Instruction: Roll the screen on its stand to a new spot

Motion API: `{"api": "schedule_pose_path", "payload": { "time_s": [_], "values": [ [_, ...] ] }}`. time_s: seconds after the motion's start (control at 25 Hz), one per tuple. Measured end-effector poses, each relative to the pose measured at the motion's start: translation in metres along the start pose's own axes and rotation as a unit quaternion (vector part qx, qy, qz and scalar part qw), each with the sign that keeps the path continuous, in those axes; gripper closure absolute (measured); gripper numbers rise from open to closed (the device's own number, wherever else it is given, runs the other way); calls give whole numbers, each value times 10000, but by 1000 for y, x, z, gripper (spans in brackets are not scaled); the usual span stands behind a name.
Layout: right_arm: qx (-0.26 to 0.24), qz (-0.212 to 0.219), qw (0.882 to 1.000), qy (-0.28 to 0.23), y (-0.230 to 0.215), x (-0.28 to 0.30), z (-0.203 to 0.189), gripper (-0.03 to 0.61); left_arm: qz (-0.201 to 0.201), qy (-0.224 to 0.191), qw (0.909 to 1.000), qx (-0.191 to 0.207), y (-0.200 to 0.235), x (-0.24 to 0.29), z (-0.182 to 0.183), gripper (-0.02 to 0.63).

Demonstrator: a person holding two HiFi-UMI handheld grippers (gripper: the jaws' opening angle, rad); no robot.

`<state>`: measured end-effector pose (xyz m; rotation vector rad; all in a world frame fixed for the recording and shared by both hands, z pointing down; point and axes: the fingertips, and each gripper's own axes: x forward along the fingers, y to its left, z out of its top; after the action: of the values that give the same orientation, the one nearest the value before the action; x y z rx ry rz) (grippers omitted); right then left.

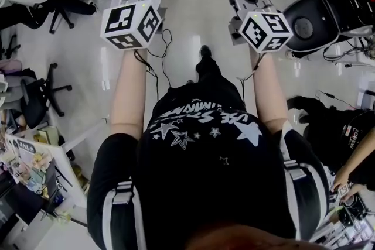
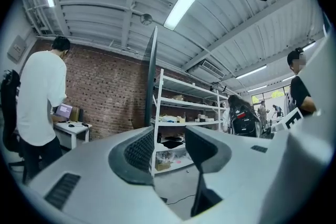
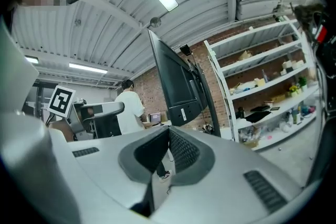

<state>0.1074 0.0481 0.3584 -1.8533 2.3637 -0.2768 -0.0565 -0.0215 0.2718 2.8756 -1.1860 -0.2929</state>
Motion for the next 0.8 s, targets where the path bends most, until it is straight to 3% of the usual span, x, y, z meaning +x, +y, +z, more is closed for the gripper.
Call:
{"api": "schedule_pose_path", "payload": {
  "time_s": [0.16,0.52,0.8],
  "values": [
    [8,-36,10000,-48,16,-21,1,572,-152,-64,9997,-199,-16,-29,2,422],
    [-170,-124,9998,-40,47,-49,-1,572,-4,82,9998,-199,-18,-71,-4,603],
    [-215,-177,9996,3,46,-61,-7,572,-107,195,9989,-414,-26,-76,-17,603]
  ]
}}
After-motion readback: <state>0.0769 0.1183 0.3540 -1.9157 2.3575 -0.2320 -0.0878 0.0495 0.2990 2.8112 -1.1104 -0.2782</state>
